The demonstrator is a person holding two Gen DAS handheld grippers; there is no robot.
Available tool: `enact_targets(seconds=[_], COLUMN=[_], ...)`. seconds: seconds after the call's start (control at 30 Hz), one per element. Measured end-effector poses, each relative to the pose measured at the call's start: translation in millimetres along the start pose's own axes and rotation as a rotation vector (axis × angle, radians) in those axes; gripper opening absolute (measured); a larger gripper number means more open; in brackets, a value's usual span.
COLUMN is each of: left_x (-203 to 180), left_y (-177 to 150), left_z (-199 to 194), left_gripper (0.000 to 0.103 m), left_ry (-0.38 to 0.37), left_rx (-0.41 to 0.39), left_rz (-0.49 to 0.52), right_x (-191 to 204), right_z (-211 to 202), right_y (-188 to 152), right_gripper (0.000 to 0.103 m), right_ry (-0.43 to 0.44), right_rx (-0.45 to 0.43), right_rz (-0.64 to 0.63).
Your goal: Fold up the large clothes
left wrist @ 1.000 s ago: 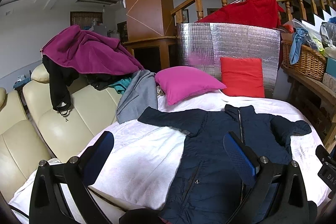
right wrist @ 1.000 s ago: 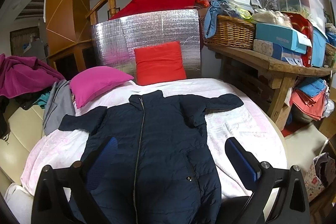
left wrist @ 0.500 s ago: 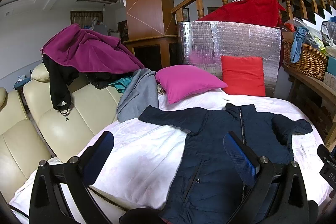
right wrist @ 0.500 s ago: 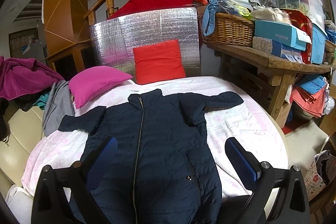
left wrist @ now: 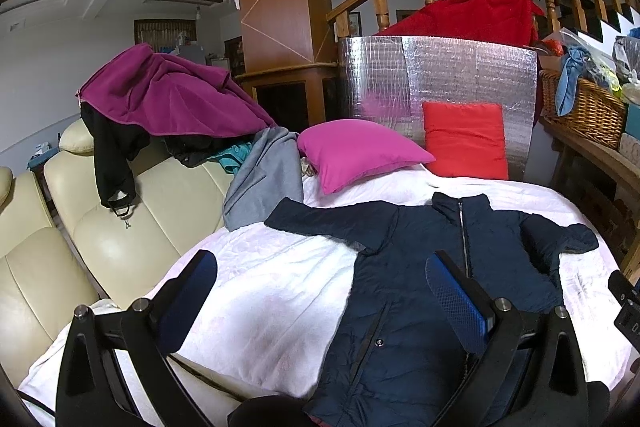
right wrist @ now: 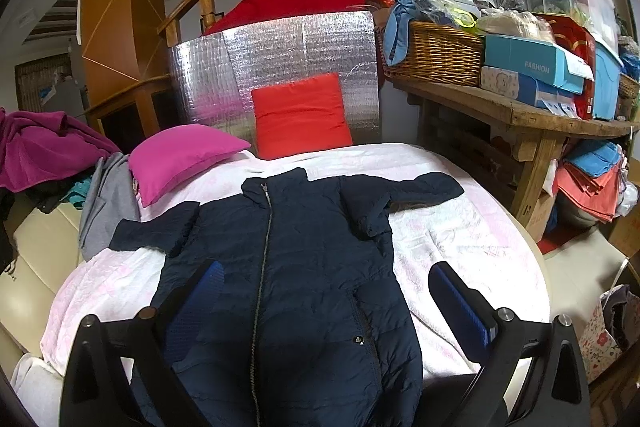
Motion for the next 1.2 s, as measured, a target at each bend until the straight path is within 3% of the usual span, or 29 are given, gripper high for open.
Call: enact_targets(seconds=[0.53, 0.67, 0.83, 0.93, 1.2], left_x=[-22, -45, -105, -140, -212], left_y=[7, 4, -32, -56, -83], left_z=[31, 82, 189, 242, 324], left_gripper=[0.103, 0.103, 0.103, 0.103, 0.103], left_ry=[0.007, -0.033, -0.087, -0.085, -0.139], left_rx=[0.030, 0.122, 0.350, 0.445, 0.553], left_rz=[0.033, 0.049, 0.115, 0.157, 0.205], right_x=[-15, -39, -85, -123, -205], right_z=[34, 71, 144, 198, 322], right_y=[18, 34, 48, 48, 43], right_gripper=[0.103, 0.103, 0.103, 0.103, 0.103], right_ry=[-0.004, 0.020, 0.078, 0.078, 0.170], right_rx=[0.001, 0.017, 0.077, 0.131, 0.233], right_rz=[0.037, 0.104, 0.235, 0.343, 0.707])
Point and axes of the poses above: each gripper's, at about its wrist camera, not at the fingertips, and z roughly the way its jaws point, x to its left, y to its top, the point moved 3 cm from there along z, roughly the way its jaws point, and after that the axes turned 4 degrees about z, right-handed, at the moved point
